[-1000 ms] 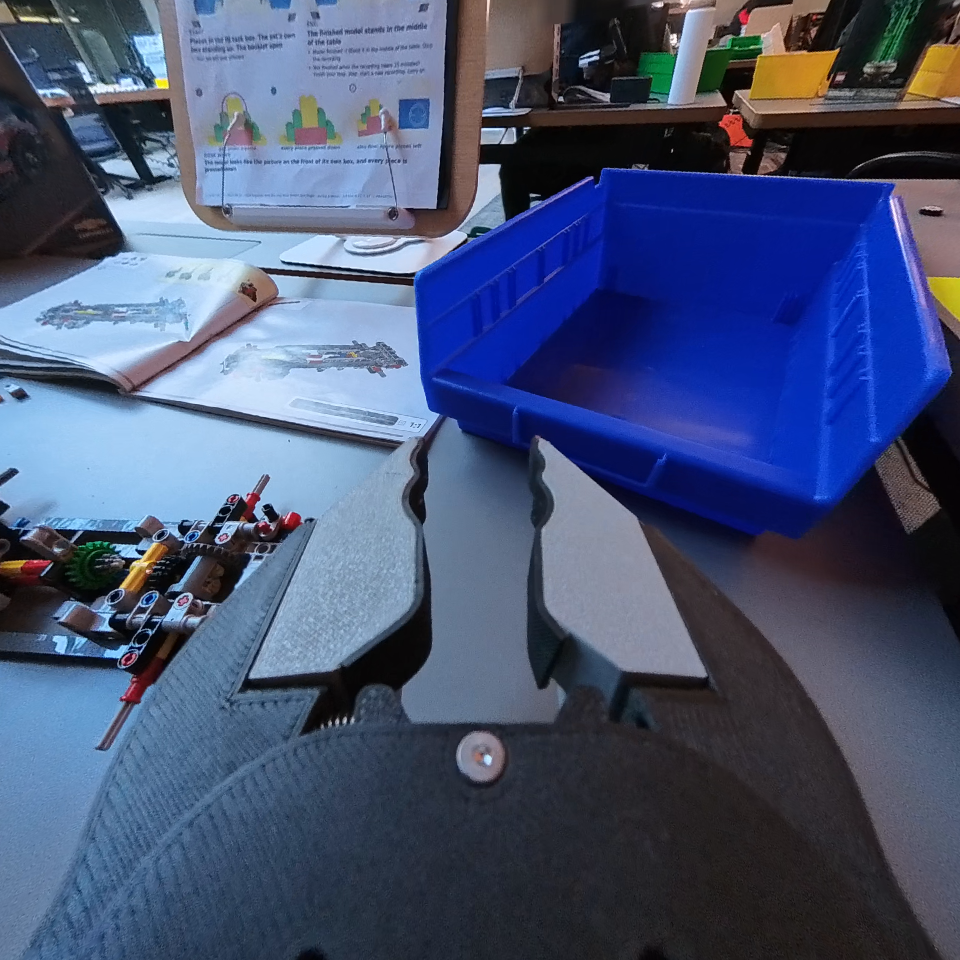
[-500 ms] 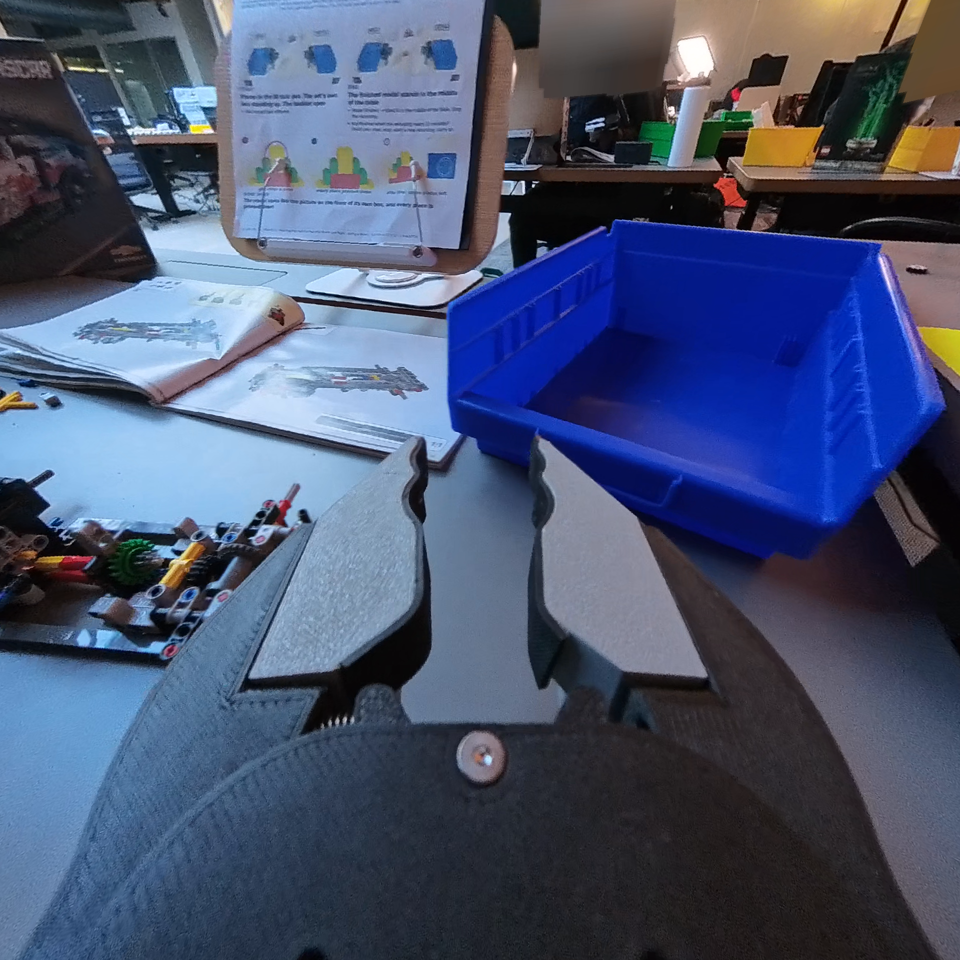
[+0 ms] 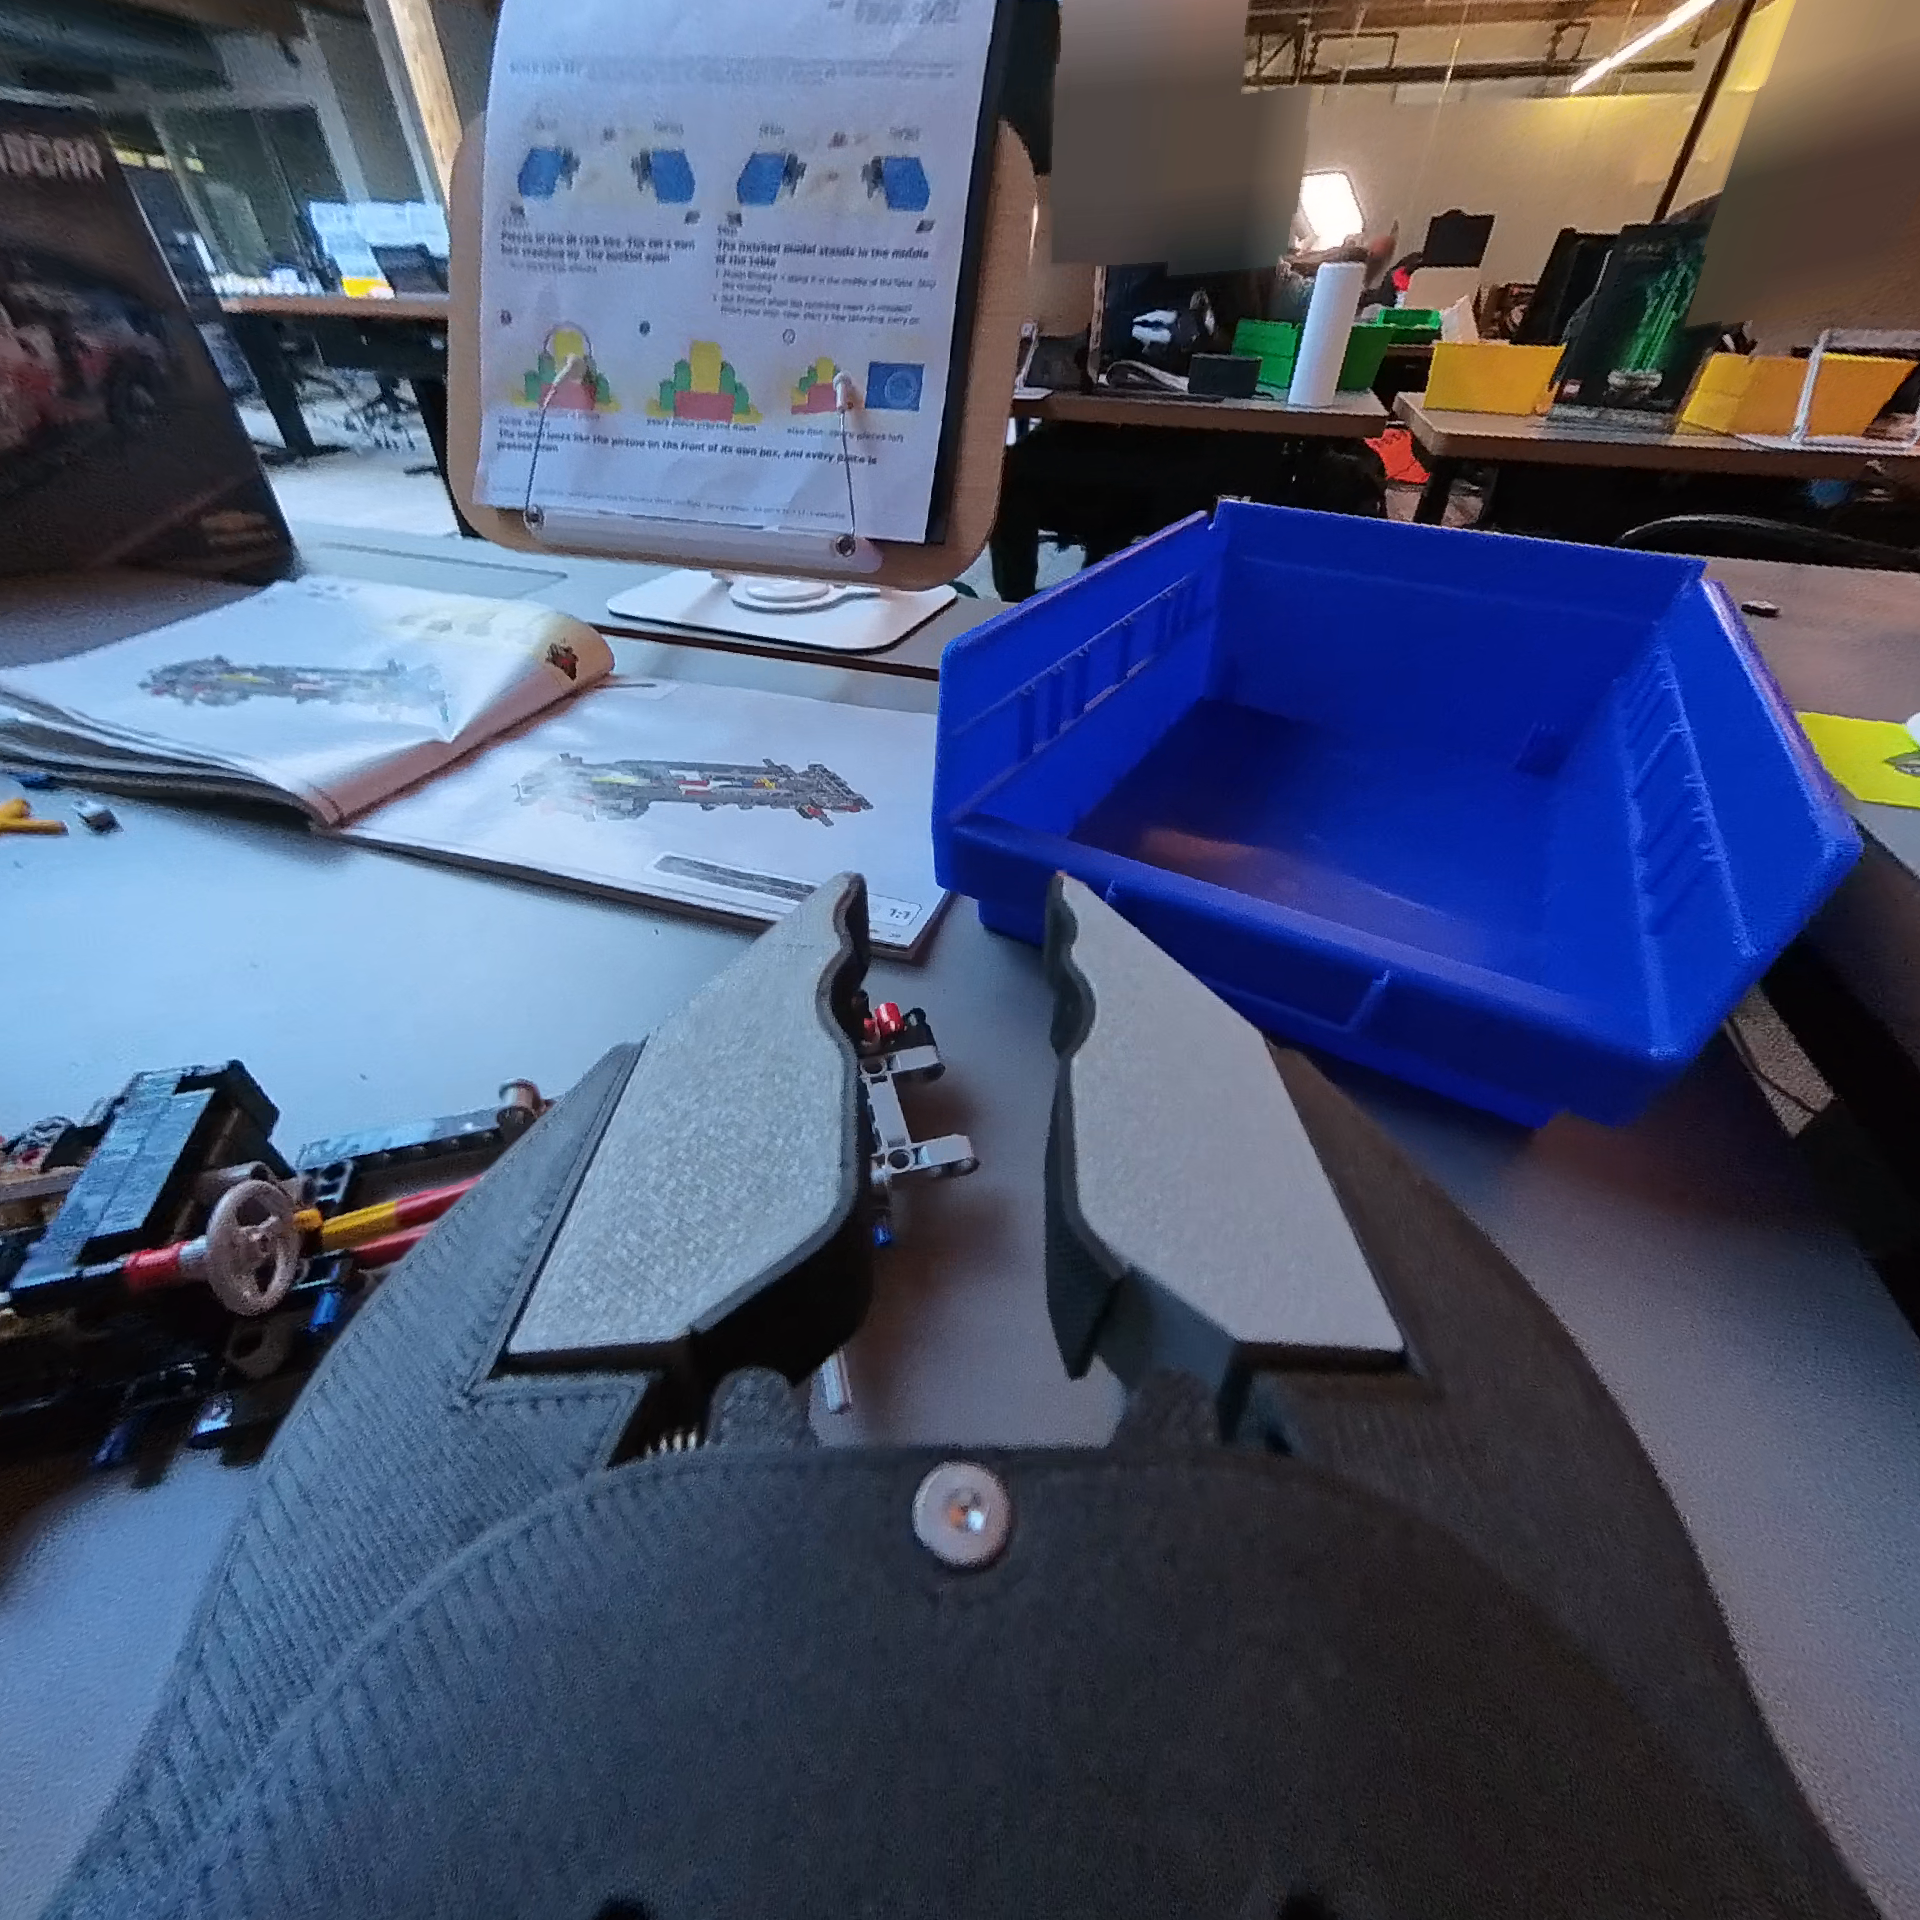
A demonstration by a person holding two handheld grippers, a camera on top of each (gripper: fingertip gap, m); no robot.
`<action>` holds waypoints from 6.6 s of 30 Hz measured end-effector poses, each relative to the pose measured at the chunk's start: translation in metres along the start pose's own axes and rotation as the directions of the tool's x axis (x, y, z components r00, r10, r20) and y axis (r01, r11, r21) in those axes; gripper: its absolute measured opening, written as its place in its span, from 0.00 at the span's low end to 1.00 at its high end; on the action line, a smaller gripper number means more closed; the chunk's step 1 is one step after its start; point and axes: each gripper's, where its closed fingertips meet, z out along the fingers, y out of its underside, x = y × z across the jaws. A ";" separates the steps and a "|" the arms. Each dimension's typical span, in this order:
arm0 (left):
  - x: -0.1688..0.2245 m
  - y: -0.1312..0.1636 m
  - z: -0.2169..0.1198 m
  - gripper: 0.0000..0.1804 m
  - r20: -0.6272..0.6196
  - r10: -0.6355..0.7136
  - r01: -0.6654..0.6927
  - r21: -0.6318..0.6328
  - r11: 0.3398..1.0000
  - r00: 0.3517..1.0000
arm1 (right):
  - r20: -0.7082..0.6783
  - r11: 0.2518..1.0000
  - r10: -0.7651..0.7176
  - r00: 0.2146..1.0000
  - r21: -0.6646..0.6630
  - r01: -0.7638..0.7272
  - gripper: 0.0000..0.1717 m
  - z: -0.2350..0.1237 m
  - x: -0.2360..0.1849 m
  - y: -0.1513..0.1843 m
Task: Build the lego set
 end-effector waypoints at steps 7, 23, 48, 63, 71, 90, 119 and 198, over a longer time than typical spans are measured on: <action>-0.056 0.017 -0.125 0.14 0.266 -0.151 0.115 0.148 0.982 0.952 | 0.035 0.994 0.098 0.995 0.050 -0.099 0.17 -0.008 -0.003 -0.006; -0.174 0.216 -0.358 0.15 0.633 0.069 0.540 -0.707 0.457 0.771 | 0.178 0.941 0.274 0.945 0.153 -0.302 0.18 -0.022 0.001 -0.021; -0.188 0.220 -0.356 0.18 0.531 0.014 0.517 -0.831 0.204 0.847 | 0.277 0.941 0.268 0.923 0.130 -0.312 0.17 -0.022 -0.017 -0.022; -0.180 0.223 -0.357 0.09 0.524 -0.047 0.520 -0.824 0.225 0.850 | 0.284 0.941 0.270 0.920 0.125 -0.315 0.16 -0.022 -0.018 -0.021; -0.174 0.186 -0.354 0.09 0.522 -0.016 0.497 -0.802 0.332 0.853 | 0.285 0.938 0.277 0.918 0.126 -0.322 0.15 -0.022 -0.018 -0.021; -0.106 0.049 -0.077 0.17 0.088 0.214 -0.041 -0.846 0.532 0.973 | 0.284 0.932 0.291 0.914 0.131 -0.337 0.15 -0.023 -0.015 -0.021; -0.081 0.079 -0.151 0.12 0.424 0.071 0.154 -0.473 0.868 0.903 | 0.299 0.934 0.294 0.908 0.112 -0.339 0.15 -0.020 -0.018 -0.019; -0.133 0.085 -0.133 0.04 0.492 -0.025 0.182 -0.275 0.944 0.871 | 0.192 0.499 -0.543 0.817 -0.709 0.498 0.22 -0.042 -0.153 0.071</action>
